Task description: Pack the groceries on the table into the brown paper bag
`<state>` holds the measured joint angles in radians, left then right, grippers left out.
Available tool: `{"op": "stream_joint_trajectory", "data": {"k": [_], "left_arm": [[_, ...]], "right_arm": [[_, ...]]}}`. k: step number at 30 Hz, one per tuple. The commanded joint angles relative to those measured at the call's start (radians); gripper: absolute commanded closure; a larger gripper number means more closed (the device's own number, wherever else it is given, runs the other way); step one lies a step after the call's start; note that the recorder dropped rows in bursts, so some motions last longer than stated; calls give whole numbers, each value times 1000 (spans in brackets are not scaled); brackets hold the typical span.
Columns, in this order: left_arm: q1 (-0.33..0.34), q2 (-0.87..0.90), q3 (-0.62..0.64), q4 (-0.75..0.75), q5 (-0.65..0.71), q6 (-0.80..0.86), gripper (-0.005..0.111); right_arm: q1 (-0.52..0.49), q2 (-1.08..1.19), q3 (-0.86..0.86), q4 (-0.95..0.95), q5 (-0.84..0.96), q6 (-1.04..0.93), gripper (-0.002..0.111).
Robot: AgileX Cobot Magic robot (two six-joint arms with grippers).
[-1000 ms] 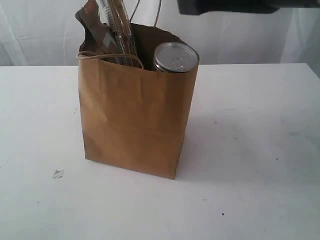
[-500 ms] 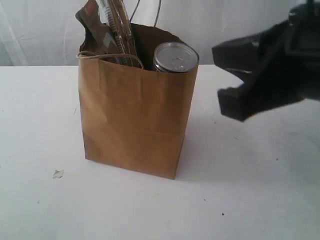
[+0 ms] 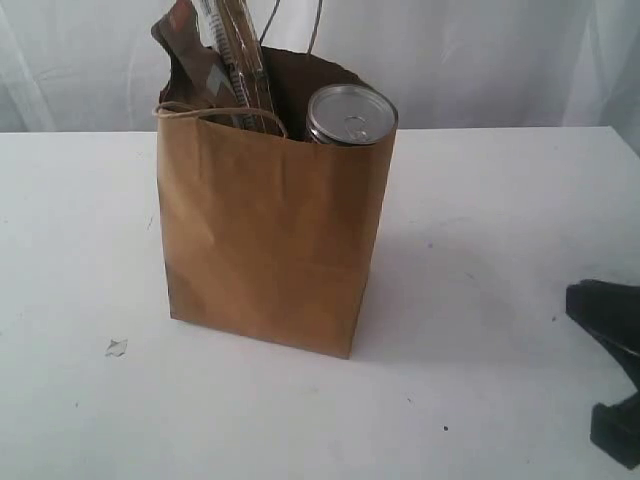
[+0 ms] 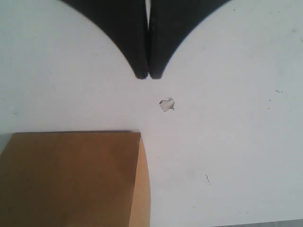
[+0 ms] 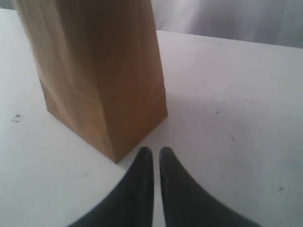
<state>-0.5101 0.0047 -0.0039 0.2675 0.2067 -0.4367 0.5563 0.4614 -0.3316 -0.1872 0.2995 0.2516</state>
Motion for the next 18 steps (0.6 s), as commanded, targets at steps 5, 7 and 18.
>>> {"op": "stream_joint_trajectory", "data": {"k": [5, 7, 18], "left_arm": [[-2, -5, 4, 3, 5, -9, 106], [-2, -5, 4, 3, 5, -9, 106], [-2, -5, 4, 3, 5, -9, 106]], "right_arm": [[-205, -190, 180, 22, -92, -1, 103], [-242, -232, 205, 22, -92, -1, 103], [-319, -358, 312, 22, -92, -1, 103]]}}
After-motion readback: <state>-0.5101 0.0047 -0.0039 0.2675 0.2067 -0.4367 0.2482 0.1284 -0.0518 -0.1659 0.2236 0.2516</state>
